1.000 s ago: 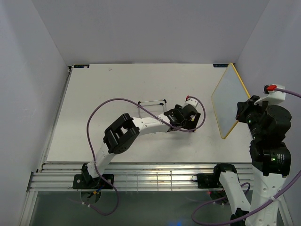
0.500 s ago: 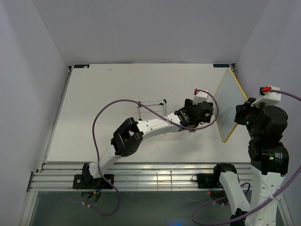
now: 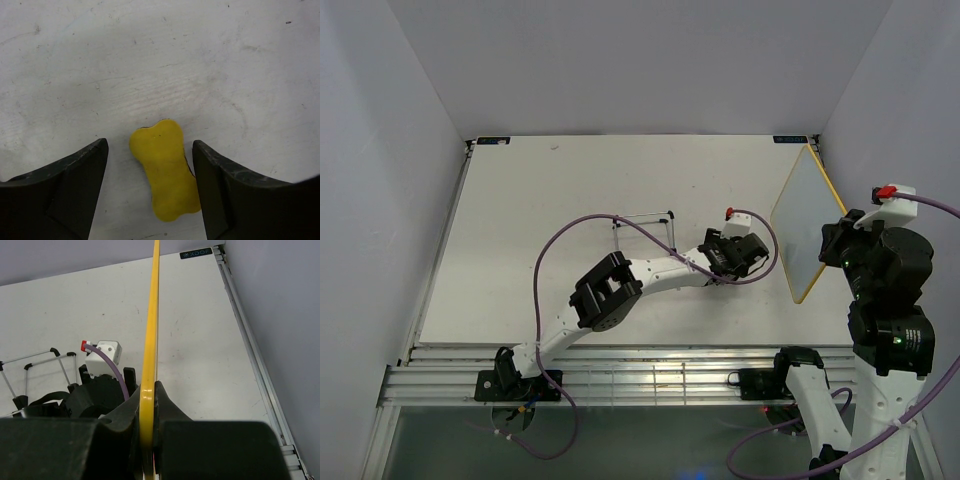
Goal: Erase the whiteboard
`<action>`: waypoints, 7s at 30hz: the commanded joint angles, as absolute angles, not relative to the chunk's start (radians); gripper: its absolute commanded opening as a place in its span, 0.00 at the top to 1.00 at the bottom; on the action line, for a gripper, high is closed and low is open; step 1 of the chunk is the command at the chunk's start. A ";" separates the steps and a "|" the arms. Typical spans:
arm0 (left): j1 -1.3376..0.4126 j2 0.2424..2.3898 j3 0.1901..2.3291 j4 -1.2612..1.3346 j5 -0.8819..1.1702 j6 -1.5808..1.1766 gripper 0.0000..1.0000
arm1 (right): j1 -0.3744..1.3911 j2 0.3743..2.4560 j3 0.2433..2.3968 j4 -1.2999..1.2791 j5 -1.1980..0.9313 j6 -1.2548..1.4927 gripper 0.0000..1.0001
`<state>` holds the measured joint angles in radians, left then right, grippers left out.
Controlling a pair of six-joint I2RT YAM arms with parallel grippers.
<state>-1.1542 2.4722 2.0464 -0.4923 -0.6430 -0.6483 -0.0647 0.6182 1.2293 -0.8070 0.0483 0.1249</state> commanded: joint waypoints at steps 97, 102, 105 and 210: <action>-0.871 1.340 1.060 0.403 -0.054 -0.161 0.96 | -0.018 0.644 1.126 -0.031 -1.083 0.704 0.92; -0.960 1.410 1.095 0.405 -0.113 -0.138 0.96 | -0.017 0.646 1.127 -0.014 -1.086 0.718 0.92; -0.881 1.398 1.069 0.405 -0.101 -0.207 0.96 | -0.017 0.641 1.138 -0.035 -1.089 0.703 0.92; -0.502 0.477 0.676 -0.532 -0.069 -0.428 0.02 | 0.179 1.832 1.324 0.196 -1.417 -0.089 0.92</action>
<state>-0.5011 0.4831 0.6903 -0.5453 -0.0864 -0.4416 0.1886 1.8183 1.2964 0.1753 -1.3685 -0.0486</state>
